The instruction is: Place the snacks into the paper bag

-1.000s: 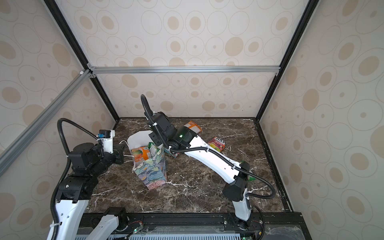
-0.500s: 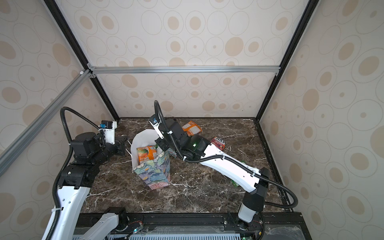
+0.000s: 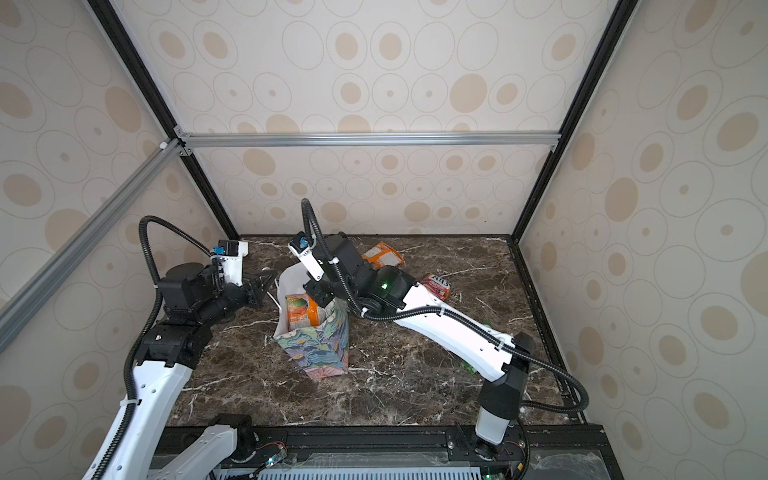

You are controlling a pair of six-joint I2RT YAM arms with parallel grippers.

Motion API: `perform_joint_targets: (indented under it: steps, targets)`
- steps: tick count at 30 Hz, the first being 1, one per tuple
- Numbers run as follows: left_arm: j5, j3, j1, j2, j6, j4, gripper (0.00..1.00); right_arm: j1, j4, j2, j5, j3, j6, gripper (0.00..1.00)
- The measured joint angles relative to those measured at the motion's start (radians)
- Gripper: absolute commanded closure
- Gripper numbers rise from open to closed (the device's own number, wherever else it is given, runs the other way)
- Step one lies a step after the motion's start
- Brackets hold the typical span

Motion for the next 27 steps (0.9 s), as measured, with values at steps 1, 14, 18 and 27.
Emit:
perform_joint_targets:
  steps: [1, 14, 18, 27]
  targets:
    - [0.001, 0.0, -0.006, 0.0, -0.003, 0.003, 1.0, 0.0, 0.003, 0.015, -0.02, 0.016, 0.004, 1.0]
    - [-0.114, 0.008, -0.016, -0.017, 0.059, -0.045, 1.0, -0.024, 0.042, -0.077, 0.049, -0.13, 0.06, 0.82]
    - [-0.153, 0.009, -0.016, -0.03, 0.082, -0.073, 1.0, -0.024, 0.045, -0.09, 0.074, -0.148, 0.071, 0.54]
    - [-0.214, 0.053, -0.016, -0.035, 0.117, -0.155, 1.0, -0.027, 0.062, -0.219, 0.154, -0.231, 0.054, 0.45]
